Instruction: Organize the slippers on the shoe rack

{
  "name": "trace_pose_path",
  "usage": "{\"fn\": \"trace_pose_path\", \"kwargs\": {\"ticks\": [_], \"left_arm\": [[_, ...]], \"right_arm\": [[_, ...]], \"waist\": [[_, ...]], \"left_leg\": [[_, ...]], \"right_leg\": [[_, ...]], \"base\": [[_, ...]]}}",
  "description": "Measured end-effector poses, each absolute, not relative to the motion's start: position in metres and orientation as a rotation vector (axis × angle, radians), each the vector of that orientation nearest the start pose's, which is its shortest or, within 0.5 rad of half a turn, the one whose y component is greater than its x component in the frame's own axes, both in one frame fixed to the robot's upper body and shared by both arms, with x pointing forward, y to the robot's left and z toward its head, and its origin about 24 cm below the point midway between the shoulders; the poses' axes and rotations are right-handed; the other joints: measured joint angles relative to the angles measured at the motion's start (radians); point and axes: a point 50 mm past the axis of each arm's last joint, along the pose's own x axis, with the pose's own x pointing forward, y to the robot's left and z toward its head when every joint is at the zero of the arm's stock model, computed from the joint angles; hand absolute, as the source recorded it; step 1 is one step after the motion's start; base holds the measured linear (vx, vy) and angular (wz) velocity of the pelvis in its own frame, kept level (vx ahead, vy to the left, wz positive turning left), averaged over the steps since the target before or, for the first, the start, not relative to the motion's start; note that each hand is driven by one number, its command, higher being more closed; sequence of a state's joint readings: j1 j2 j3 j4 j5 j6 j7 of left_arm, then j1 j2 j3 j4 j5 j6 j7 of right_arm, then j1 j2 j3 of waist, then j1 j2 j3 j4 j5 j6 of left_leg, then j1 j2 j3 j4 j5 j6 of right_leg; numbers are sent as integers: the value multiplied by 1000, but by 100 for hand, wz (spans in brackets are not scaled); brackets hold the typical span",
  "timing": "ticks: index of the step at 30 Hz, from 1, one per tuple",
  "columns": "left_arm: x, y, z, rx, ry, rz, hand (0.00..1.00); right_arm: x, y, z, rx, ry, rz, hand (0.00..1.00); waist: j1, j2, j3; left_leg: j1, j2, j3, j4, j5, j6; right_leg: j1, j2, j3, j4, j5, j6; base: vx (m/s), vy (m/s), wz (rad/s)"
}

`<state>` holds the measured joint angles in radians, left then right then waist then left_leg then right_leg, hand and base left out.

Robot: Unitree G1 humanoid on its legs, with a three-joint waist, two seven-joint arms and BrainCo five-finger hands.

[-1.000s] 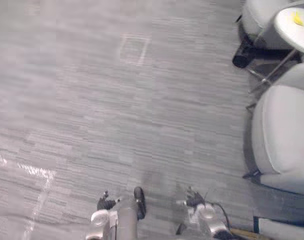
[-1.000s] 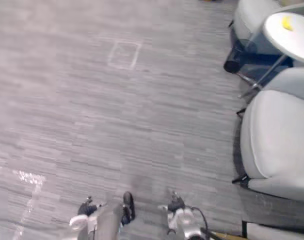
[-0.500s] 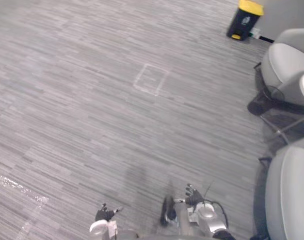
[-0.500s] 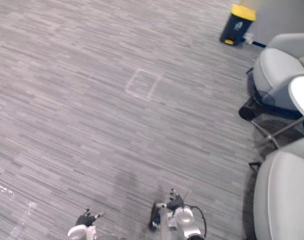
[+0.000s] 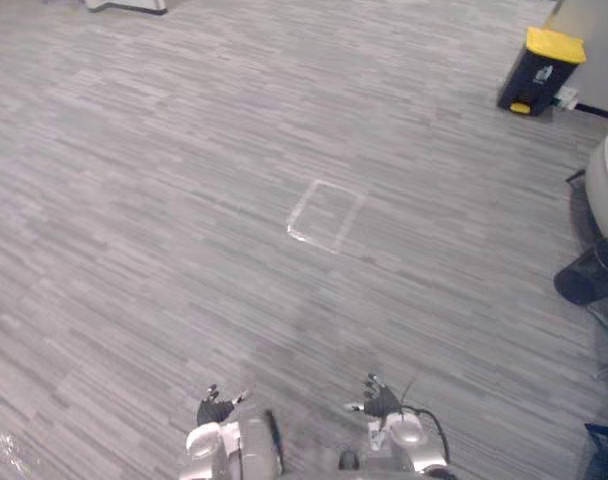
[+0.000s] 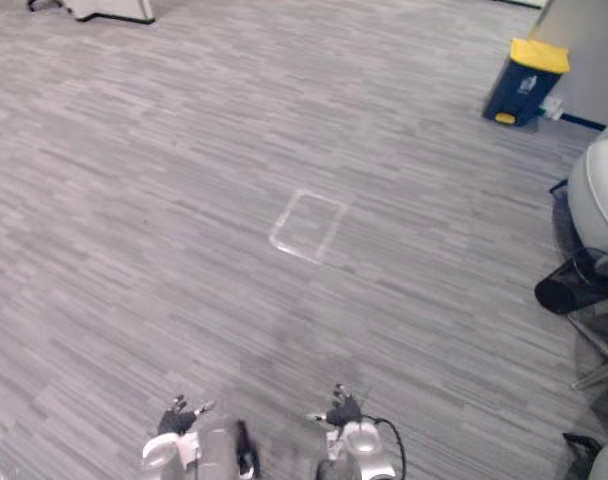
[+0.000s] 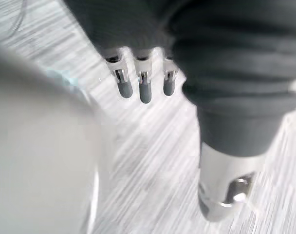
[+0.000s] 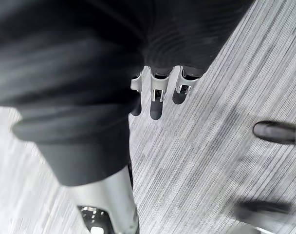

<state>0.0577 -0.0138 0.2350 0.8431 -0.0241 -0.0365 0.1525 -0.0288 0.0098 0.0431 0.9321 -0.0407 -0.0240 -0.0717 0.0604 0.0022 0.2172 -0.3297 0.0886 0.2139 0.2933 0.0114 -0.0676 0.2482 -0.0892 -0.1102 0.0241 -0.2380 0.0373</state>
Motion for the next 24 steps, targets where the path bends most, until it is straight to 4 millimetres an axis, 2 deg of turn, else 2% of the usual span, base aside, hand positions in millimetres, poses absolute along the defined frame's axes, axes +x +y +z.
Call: {"fn": "trace_pose_path", "kwargs": {"ticks": [1, 2, 3, 4, 5, 6, 7, 8, 9, 10, 11, 12, 13, 14, 15, 16, 17, 18, 19, 20, 21, 22, 23, 24], "left_arm": [[140, 193, -137, -63, 871, 392, 0], [141, 199, -137, -49, 873, 396, 0], [141, 201, -137, -43, 875, 398, 0], [140, 201, -137, -42, 878, 398, 0], [138, 202, -138, -38, 891, 398, 0], [135, 204, -140, -26, 903, 394, 0], [133, 206, -141, -8, 921, 388, 0], [131, 206, -142, -6, 928, 387, 0], [124, 205, -145, 3, 958, 377, 0], [122, 204, -147, 6, 970, 370, 0], [121, 203, -147, 9, 973, 366, 0], [121, 203, -147, 17, 975, 356, 0], [121, 202, -148, 15, 977, 354, 0], [121, 202, -148, 15, 979, 354, 0], [121, 201, -148, 18, 981, 345, 0], [121, 199, -148, 24, 981, 335, 0], [121, 199, -148, 26, 981, 334, 0], [119, 202, -148, 37, 985, 332, 0], [117, 202, -149, 41, 989, 332, 0], [114, 201, -150, 41, 1001, 326, 0], [109, 195, -152, 22, 1015, 325, 0], [108, 193, -153, 10, 1018, 331, 0], [103, 189, -155, -22, 1026, 351, 0], [104, 184, -154, -84, 1014, 397, 0]], "right_arm": [[163, -141, -138, -86, 882, 4, 0], [164, -138, -138, -81, 889, 13, 0], [161, -137, -140, -77, 898, 10, 0], [161, -137, -140, -77, 899, 10, 0], [159, -138, -140, -72, 903, 4, 0], [157, -138, -141, -61, 910, -6, 0], [158, -136, -141, -51, 911, -6, 0], [158, -136, -141, -50, 912, -5, 0], [154, -135, -143, -64, 921, 11, 0], [156, -135, -141, -70, 908, 17, 0], [157, -135, -141, -72, 904, 19, 0], [161, -134, -139, -75, 892, 21, 0], [162, -135, -138, -76, 886, 20, 0], [164, -135, -138, -77, 879, 20, 0], [169, -135, -135, -80, 861, 22, 0], [170, -136, -135, -83, 864, 22, 0], [170, -136, -135, -84, 864, 22, 0], [169, -135, -136, -84, 867, 23, 0], [169, -135, -136, -83, 869, 23, 0], [168, -138, -136, -88, 869, 17, 0], [167, -143, -137, -98, 872, 9, 0], [167, -145, -137, -100, 874, 5, 0], [167, -149, -136, -104, 875, -3, 0], [168, -151, -135, -109, 862, -7, 0]], "waist": [[3, -7, 2], [-8, -32, -10], [-12, -42, -14], [-12, -43, -15], [-13, -49, -16], [-12, -64, -15], [-16, -75, -9], [-18, -75, -8], [-28, -64, -6], [-30, -58, -6], [-34, -57, -6], [-46, -58, -7], [-59, -57, -7], [-62, -56, -6], [-70, -49, -2], [-71, -47, 0], [-71, -48, 0], [-71, -62, -2], [-71, -66, -5], [-78, -58, -10], [-78, -39, -29], [-75, -25, -37], [-78, 5, -45], [-74, 59, -37]], "left_leg": [[2, -10, 2, 5, 7, 32], [-7, -47, -1, 27, -42, 69], [-8, -62, -2, 64, -66, 103], [-4, -65, 0, 69, -73, 110], [27, -77, 1, 76, -110, 118], [88, -96, 11, 71, -154, 126], [176, -115, 17, 55, -193, 128], [201, -116, 17, 50, -202, 128], [311, -116, 26, -1, -228, 126], [409, -115, 39, -73, -228, 125], [437, -113, 42, -94, -228, 125], [483, -104, 48, -124, -228, 125], [509, -92, 50, -143, -228, 125], [516, -88, 50, -151, -229, 124], [545, -65, 49, -172, -239, 107], [576, -54, 48, -191, -255, 82], [584, -54, 46, -193, -260, 75], [620, -64, 29, -195, -284, 37], [634, -69, 20, -193, -292, 25], [671, -62, -6, -175, -315, 13], [673, -31, -34, -105, -316, 12], [652, -16, -37, -42, -316, 11], [585, 30, -46, 134, -304, -3], [457, 115, -49, 456, -174, -14]], "right_leg": [[7, -6, 8, -4, 0, -1], [14, -35, 2, 3, 26, -18], [-12, -54, 14, 77, 50, 8], [-19, -58, 19, 100, 50, 9], [-55, -75, 31, 232, 47, 27], [-136, -104, 56, 476, 75, 90], [-226, -134, 70, 751, 101, 136], [-246, -140, 64, 807, 97, 132], [-314, -152, 17, 949, 53, 73], [-371, -154, -46, 962, 4, 32], [-391, -152, -71, 946, -13, 21], [-447, -138, -139, 850, -42, 3], [-497, -112, -177, 721, -44, -7], [-514, -99, -185, 668, -39, -12], [-546, -54, -203, 464, 23, -21], [-562, -26, -211, 282, 116, -20], [-563, -21, -213, 238, 141, -17], [-570, -18, -204, 144, 208, -22], [-572, -20, -201, 142, 214, -30], [-570, -17, -178, 191, 298, -92], [-575, -12, -195, 273, 306, -101], [-570, -2, -203, 289, 277, -105], [-542, 28, -218, 288, 247, -106], [-474, 88, -210, 259, 204, -123]], "base": [[479, 201, -9], [718, 325, 24], [595, 277, 31], [578, 273, 20], [437, 196, 10], [651, 261, 1], [529, 187, -10], [512, 140, -24], [581, 136, -33], [474, 108, -36], [452, 77, -23], [413, 2, -3], [413, 2, 3], [409, -38, 11], [451, -82, 15], [451, -82, 17], [601, -154, 22], [415, -144, 19], [534, -194, 33], [559, -236, 30], [567, -247, 26], [679, -322, 10], [563, -291, -15], [572, -254, -26]]}}
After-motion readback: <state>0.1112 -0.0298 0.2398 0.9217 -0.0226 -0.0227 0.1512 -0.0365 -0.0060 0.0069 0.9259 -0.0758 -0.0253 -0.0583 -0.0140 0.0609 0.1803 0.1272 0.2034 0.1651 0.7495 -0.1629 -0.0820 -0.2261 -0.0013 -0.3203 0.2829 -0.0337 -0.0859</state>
